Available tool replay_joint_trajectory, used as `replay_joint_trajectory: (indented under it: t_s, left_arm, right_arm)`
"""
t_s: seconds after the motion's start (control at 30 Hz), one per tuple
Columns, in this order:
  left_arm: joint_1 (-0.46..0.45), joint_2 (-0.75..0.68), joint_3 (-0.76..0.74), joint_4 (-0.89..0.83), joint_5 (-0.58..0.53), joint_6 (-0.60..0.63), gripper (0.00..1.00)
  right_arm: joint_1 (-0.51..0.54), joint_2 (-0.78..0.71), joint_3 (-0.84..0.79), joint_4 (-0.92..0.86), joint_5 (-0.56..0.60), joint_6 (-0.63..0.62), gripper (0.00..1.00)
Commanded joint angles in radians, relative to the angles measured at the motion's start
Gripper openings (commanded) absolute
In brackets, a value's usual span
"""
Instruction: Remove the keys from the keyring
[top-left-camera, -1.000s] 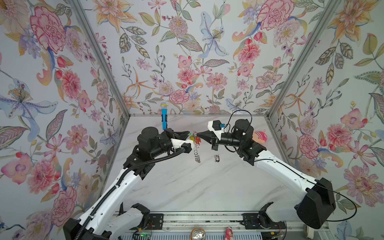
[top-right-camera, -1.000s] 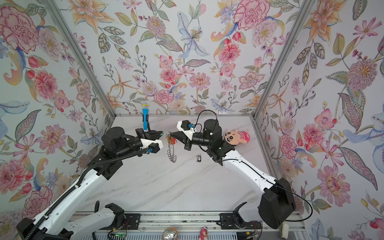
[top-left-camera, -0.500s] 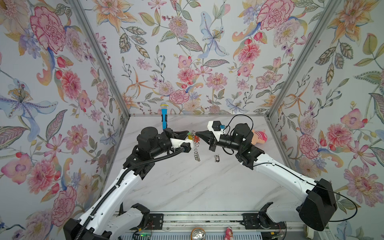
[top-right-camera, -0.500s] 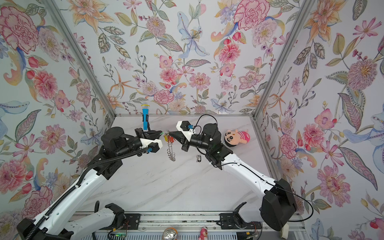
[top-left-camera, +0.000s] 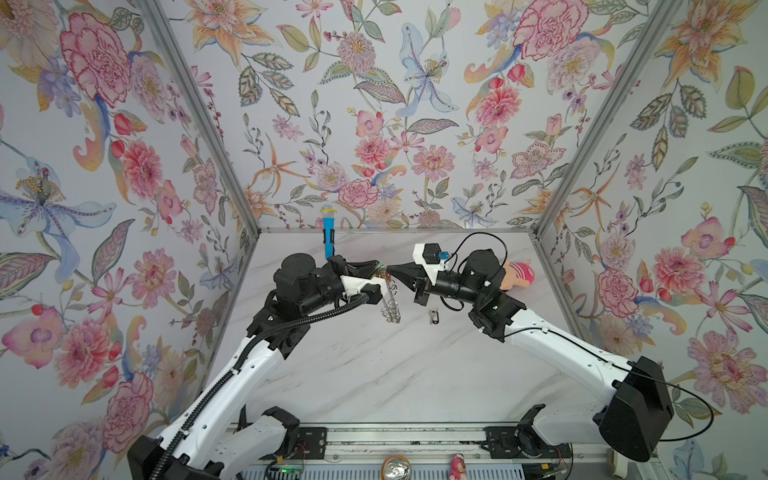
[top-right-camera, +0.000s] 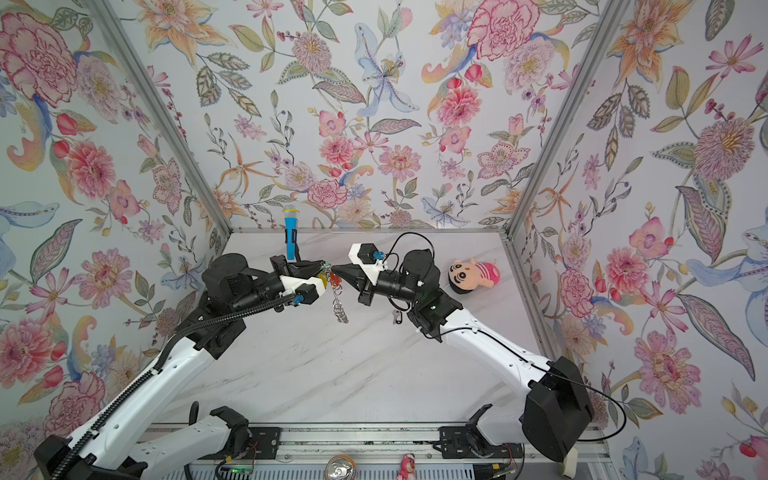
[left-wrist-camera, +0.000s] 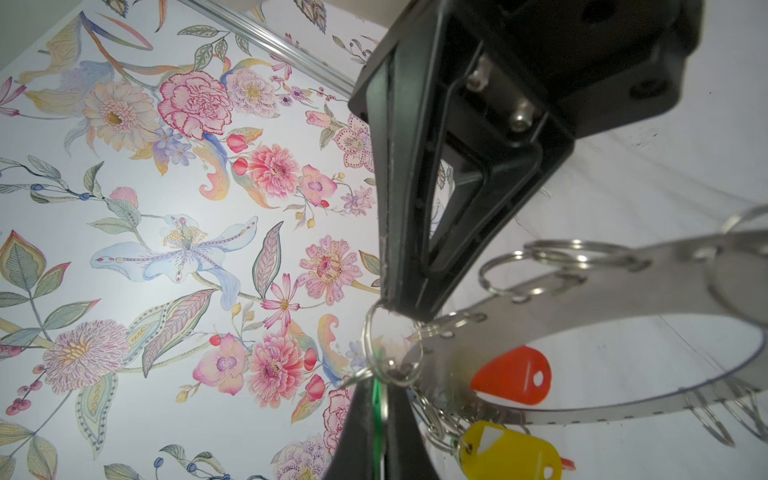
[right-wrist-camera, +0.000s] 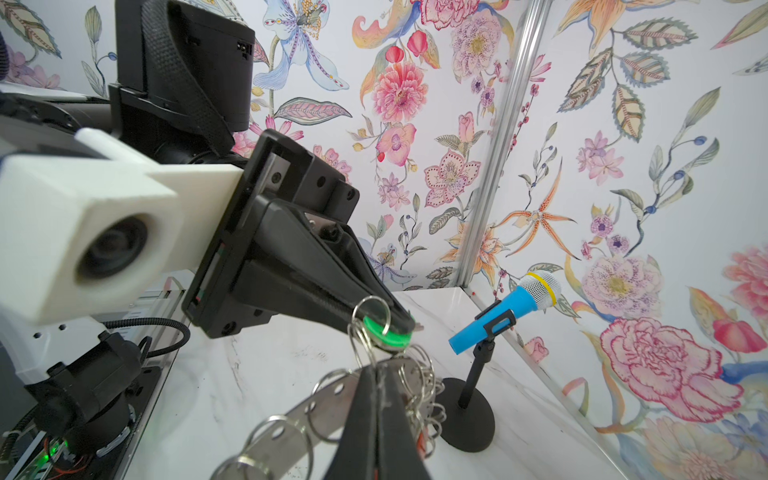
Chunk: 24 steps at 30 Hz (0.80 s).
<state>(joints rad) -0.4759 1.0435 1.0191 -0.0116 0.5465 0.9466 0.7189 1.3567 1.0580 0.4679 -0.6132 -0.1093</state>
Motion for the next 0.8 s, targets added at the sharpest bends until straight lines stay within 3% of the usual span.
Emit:
replay_joint_trajectory:
  t_s: [0.0,0.07,0.4,0.77]
  left_arm:
    - [0.009,-0.011,0.02,0.041,0.053,-0.05,0.0]
    - [0.009,-0.013,0.023,0.04,0.058,-0.054,0.0]
    - [0.01,-0.023,0.028,0.061,0.068,-0.085,0.0]
    - [0.009,-0.024,-0.02,0.046,0.032,-0.065,0.0]
  right_arm:
    - [-0.005,0.005,0.003,0.038,-0.01,-0.014,0.0]
    - [-0.026,-0.001,-0.023,0.11,-0.015,0.048,0.0]
    - [-0.029,-0.017,-0.047,0.112,0.015,0.048,0.0]
    - [-0.037,-0.082,-0.127,0.3,0.061,0.127,0.0]
